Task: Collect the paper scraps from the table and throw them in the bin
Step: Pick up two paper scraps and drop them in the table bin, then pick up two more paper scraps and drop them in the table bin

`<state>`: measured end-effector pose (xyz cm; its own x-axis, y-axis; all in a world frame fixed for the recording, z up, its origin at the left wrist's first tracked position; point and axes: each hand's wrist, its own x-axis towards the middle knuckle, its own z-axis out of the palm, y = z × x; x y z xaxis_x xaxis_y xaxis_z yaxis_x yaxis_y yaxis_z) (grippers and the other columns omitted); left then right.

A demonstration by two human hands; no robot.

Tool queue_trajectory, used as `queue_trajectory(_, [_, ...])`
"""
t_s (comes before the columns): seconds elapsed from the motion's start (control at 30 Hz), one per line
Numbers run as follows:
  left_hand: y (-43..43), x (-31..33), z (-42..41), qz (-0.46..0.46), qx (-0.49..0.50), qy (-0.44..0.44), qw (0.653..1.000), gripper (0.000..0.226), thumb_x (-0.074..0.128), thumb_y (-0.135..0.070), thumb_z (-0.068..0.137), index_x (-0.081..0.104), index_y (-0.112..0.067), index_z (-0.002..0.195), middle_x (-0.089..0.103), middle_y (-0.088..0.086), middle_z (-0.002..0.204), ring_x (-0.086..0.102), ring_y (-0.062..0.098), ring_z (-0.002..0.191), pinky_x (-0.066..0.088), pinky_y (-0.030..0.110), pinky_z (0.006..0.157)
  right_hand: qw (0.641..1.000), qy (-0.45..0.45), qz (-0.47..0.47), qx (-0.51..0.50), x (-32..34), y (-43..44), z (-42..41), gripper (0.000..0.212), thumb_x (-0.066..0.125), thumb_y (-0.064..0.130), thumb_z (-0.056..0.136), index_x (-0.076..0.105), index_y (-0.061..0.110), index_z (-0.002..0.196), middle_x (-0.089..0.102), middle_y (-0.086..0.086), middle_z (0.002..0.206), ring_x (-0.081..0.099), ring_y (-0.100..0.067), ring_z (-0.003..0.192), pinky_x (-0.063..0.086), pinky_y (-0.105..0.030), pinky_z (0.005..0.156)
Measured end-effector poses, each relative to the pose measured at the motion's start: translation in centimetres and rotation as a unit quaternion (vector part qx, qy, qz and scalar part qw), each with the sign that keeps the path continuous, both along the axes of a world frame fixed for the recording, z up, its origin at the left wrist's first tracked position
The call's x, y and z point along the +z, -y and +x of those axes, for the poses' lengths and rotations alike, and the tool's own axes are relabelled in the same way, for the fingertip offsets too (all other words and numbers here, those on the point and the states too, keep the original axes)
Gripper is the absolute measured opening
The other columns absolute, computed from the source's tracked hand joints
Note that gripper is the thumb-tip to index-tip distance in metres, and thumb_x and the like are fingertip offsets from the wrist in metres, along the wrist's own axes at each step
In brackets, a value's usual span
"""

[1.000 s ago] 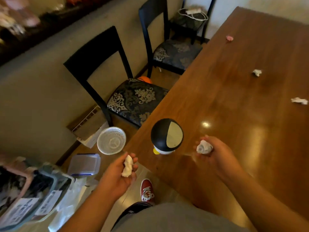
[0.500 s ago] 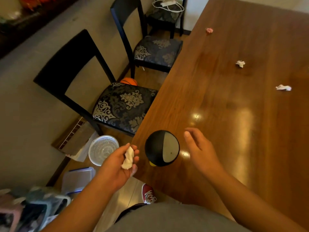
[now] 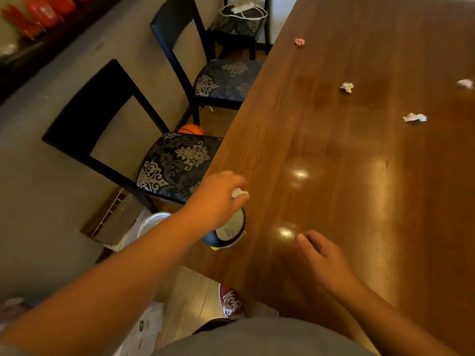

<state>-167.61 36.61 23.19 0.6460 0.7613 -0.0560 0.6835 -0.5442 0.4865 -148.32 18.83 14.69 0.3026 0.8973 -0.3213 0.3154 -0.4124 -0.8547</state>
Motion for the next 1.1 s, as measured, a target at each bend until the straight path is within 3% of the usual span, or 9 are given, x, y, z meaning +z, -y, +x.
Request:
queue_trajectory(0.1, [-1.3, -0.7, 1.0, 0.061, -0.171, -0.227, 0.957, 0.019, 0.054, -0.023, 0.093, 0.064, -0.013, 0.105, 0.057, 0.009, 0.104, 0.058, 0.029, 0.095, 0.043, 0.038, 0.072, 1.000, -0.007, -0.003, -0.010, -0.1, 1.5, 1.4, 0.040, 0.047, 0.055, 0.087, 0.063, 0.018, 0.080, 0.066, -0.011, 0.077, 0.063, -0.024, 0.075, 0.049, -0.047, 0.069])
queue_trajectory(0.17, [-1.7, -1.1, 1.2, 0.068, -0.234, -0.318, 0.916, 0.022, 0.057, -0.021, 0.090, 0.064, -0.015, 0.110, 0.059, 0.007, 0.108, 0.058, 0.028, 0.096, 0.041, 0.035, 0.068, 1.000, -0.018, -0.013, -0.018, -0.3, 2.4, 2.5, 0.024, 0.052, 0.045, 0.091, 0.065, 0.027, 0.082, 0.068, -0.003, 0.078, 0.064, -0.015, 0.073, 0.051, -0.041, 0.068])
queue_trajectory(0.27, [-2.3, -1.5, 1.3, 0.106, -0.273, -0.371, 0.881, 0.031, 0.064, -0.033, 0.084, 0.063, -0.018, 0.111, 0.061, 0.003, 0.107, 0.059, 0.026, 0.094, 0.042, 0.035, 0.067, 0.999, -0.022, -0.017, -0.043, -0.6, 3.4, 3.8, 0.014, 0.056, 0.041, 0.091, 0.065, 0.034, 0.083, 0.068, 0.012, 0.080, 0.064, -0.004, 0.072, 0.050, -0.028, 0.063])
queue_trajectory(0.43, [-2.6, -1.1, 1.1, 0.075, -0.252, -0.324, 0.909, 0.043, 0.066, -0.045, 0.080, 0.060, -0.021, 0.114, 0.060, -0.001, 0.106, 0.057, 0.024, 0.098, 0.042, 0.035, 0.071, 0.997, -0.027, -0.022, -0.069, -0.8, 3.9, 5.0, 0.012, 0.058, 0.032, 0.092, 0.066, 0.030, 0.083, 0.068, 0.004, 0.075, 0.064, -0.008, 0.072, 0.050, -0.027, 0.064])
queue_trajectory(0.57, [-0.2, 0.6, -0.9, 0.030, -0.134, -0.147, 0.980, 0.031, 0.062, -0.045, 0.086, 0.062, -0.021, 0.107, 0.060, -0.003, 0.100, 0.057, 0.016, 0.093, 0.046, 0.034, 0.076, 0.996, -0.039, -0.033, -0.073, -1.1, 4.0, 5.1, 0.012, 0.059, 0.029, 0.092, 0.067, 0.026, 0.084, 0.069, -0.002, 0.077, 0.065, -0.010, 0.071, 0.049, -0.025, 0.063])
queue_trajectory(0.67, [4.2, 0.5, -3.6, -0.009, -0.073, -0.032, 0.997, 0.022, 0.059, -0.045, 0.087, 0.064, -0.026, 0.097, 0.061, -0.009, 0.093, 0.057, 0.005, 0.085, 0.049, 0.026, 0.072, 0.992, -0.068, -0.068, -0.086, -2.0, 4.5, 4.6, 0.013, 0.058, 0.031, 0.092, 0.068, 0.026, 0.085, 0.070, -0.001, 0.078, 0.067, -0.008, 0.072, 0.047, -0.016, 0.055])
queue_trajectory(0.83, [9.9, -4.8, -7.6, -0.188, -0.117, -0.117, 0.968, 0.026, 0.053, -0.052, 0.088, 0.064, -0.030, 0.098, 0.058, -0.016, 0.092, 0.052, -0.005, 0.082, 0.039, 0.006, 0.070, 0.977, -0.109, -0.144, -0.111, -3.7, 5.9, 1.9, 0.013, 0.059, 0.032, 0.091, 0.069, 0.024, 0.087, 0.073, -0.003, 0.085, 0.069, -0.020, 0.079, 0.053, -0.029, 0.064])
queue_trajectory(1.03, [11.6, -15.5, -11.9, -0.348, -0.071, -0.225, 0.907, 0.022, 0.059, -0.047, 0.087, 0.066, -0.027, 0.095, 0.068, -0.004, 0.100, 0.062, 0.008, 0.088, 0.055, 0.028, 0.081, 0.970, -0.103, -0.195, -0.102, -5.0, 10.3, -5.3, 0.012, 0.060, 0.033, 0.091, 0.068, 0.025, 0.090, 0.073, 0.002, 0.086, 0.069, -0.009, 0.074, 0.053, -0.020, 0.056])
queue_trajectory(1.1, [11.7, -18.5, -12.8, -0.374, -0.077, -0.259, 0.887, 0.023, 0.058, -0.044, 0.087, 0.066, -0.024, 0.096, 0.069, 0.000, 0.102, 0.063, 0.014, 0.091, 0.053, 0.030, 0.081, 0.965, -0.086, -0.224, -0.109, -6.1, 12.7, -7.7, 0.013, 0.060, 0.035, 0.091, 0.068, 0.024, 0.089, 0.073, 0.001, 0.085, 0.069, -0.012, 0.075, 0.056, -0.027, 0.063])
